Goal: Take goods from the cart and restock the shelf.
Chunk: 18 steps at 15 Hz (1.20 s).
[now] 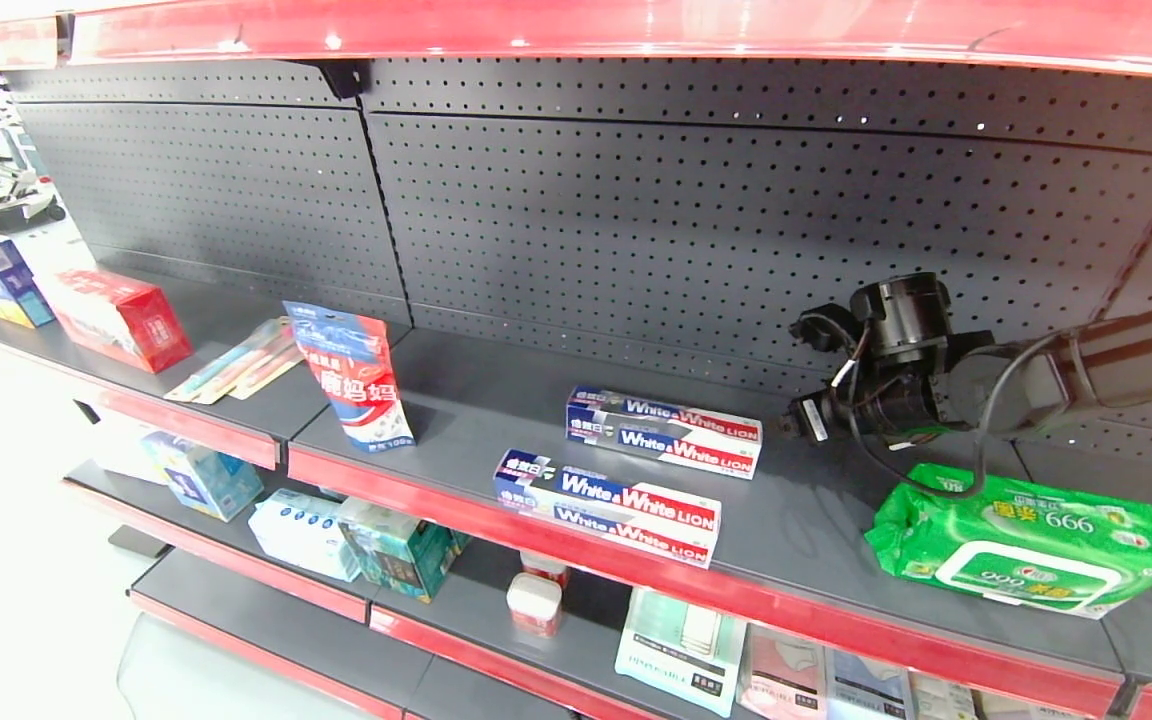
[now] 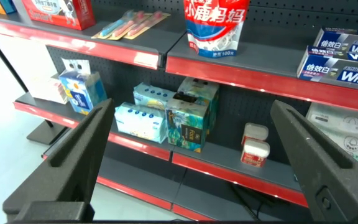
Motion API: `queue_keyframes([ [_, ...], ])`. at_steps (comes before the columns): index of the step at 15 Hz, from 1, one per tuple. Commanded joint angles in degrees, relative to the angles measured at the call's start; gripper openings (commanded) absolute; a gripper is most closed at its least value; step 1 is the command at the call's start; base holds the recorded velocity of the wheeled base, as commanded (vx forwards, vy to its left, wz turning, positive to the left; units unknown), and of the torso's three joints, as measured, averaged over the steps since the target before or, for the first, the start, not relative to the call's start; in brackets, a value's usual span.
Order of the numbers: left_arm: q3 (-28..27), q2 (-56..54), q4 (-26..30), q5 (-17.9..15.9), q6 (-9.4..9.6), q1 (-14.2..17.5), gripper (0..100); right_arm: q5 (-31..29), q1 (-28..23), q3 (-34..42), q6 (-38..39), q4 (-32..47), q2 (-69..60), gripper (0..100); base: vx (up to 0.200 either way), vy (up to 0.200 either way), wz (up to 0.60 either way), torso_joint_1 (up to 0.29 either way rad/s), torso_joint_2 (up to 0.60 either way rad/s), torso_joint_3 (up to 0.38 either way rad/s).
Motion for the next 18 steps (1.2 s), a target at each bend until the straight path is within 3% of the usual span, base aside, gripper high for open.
queue_keyframes([
  [1, 0.0, 0.0, -0.1, 0.02, 0.02, 0.01, 100, -0.02, -0.11, -0.14, 0.01, -0.01, -1.19, 100, 0.0, 0.0, 0.0, 0.0, 0.0, 0.0],
  [10, 0.0, 0.0, -0.01, 0.02, 0.02, 0.01, 100, -0.19, -0.73, 0.39, 0.01, 0.07, -2.5, 100, 0.0, 0.0, 0.0, 0.0, 0.0, 0.0],
  [14, 0.0, 0.0, -0.01, 0.02, 0.02, 0.01, 100, -2.3, -1.78, 1.44, 0.18, 0.16, -7.43, 100, 0.0, 0.0, 0.0, 0.0, 0.0, 0.0],
  [18, 0.0, 0.0, -0.01, 0.02, 0.02, 0.01, 100, -2.48, -1.7, 8.38, 5.28, 0.16, -19.91, 100, 0.0, 0.0, 0.0, 0.0, 0.0, 0.0],
])
